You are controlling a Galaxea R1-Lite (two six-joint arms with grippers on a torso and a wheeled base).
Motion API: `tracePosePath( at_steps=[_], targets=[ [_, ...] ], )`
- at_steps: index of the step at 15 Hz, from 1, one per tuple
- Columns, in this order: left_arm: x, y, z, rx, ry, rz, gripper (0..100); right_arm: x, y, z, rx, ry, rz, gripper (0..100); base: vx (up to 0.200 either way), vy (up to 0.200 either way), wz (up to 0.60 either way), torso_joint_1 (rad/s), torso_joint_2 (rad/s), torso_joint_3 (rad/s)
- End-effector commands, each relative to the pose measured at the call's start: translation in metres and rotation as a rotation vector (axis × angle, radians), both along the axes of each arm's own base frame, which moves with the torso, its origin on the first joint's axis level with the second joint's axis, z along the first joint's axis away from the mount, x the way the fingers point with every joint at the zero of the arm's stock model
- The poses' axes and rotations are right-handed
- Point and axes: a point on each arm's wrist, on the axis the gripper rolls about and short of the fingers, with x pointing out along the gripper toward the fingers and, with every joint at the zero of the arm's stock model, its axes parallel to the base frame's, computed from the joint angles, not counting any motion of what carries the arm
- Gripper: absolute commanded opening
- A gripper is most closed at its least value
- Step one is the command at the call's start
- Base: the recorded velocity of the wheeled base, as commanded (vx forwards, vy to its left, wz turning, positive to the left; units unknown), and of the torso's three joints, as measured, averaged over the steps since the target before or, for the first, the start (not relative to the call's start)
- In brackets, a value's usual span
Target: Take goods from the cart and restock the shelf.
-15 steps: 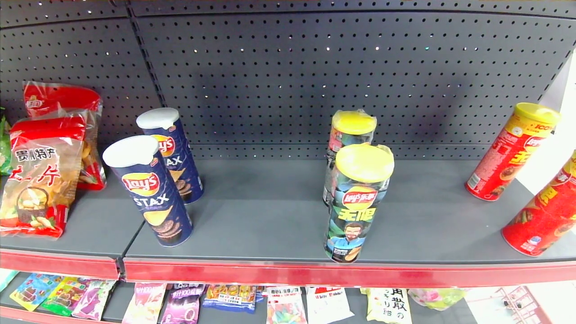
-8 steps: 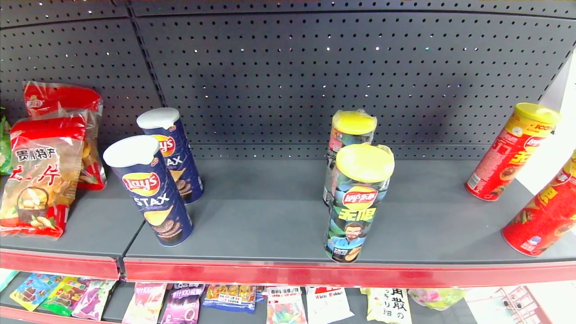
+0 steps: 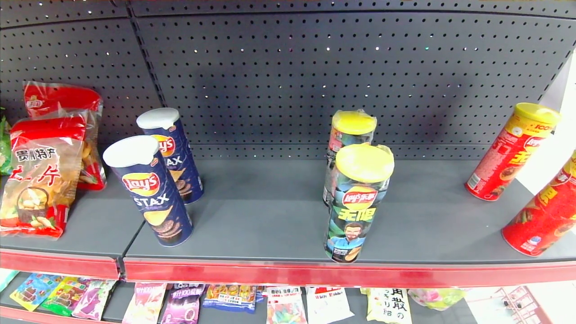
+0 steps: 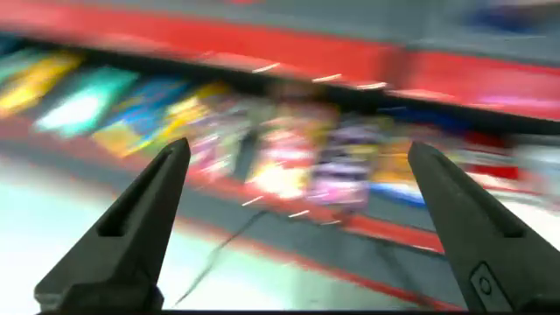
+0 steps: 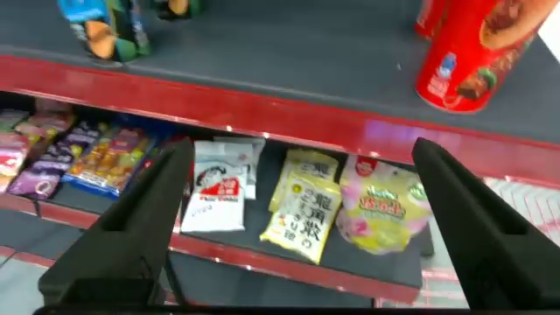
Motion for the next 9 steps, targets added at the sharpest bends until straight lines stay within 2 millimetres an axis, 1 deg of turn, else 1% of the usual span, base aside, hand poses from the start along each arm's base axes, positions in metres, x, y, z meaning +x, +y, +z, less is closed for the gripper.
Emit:
tracePosePath(
  at_steps=[1,2,3,5,9],
  targets=[
    [0.0026,-0.0020,-0.0106,-0.035,-0.184,-0.127,100,-0.0024,-0.0007,-0.0024,0.007,-0.084,-0.016,100,0.000,0.000,0.00,0.000,0.00,0.000],
    [0.0062,-0.0031,-0.0111,-0.012,-0.258,-0.179,100,-0.0020,-0.0019,-0.0026,-0.003,-0.089,-0.069,100,0.000,0.000,0.00,0.000,0.00,0.000],
    [0.0062,-0.0033,-0.0168,0.006,-0.199,-0.190,100,-0.0020,-0.0030,-0.0083,-0.002,-0.027,-0.118,100,0.000,0.000,0.00,0.000,0.00,0.000],
    [0.0062,-0.0033,-0.0173,0.015,-0.194,-0.189,100,-0.0017,-0.0032,-0.0079,0.051,-0.030,-0.127,100,0.000,0.000,0.00,0.000,0.00,0.000],
    [0.0062,-0.0033,-0.0173,0.017,-0.194,-0.191,100,-0.0017,-0.0037,-0.0079,0.052,-0.030,-0.151,100,0.000,0.000,0.00,0.000,0.00,0.000]
  ],
)
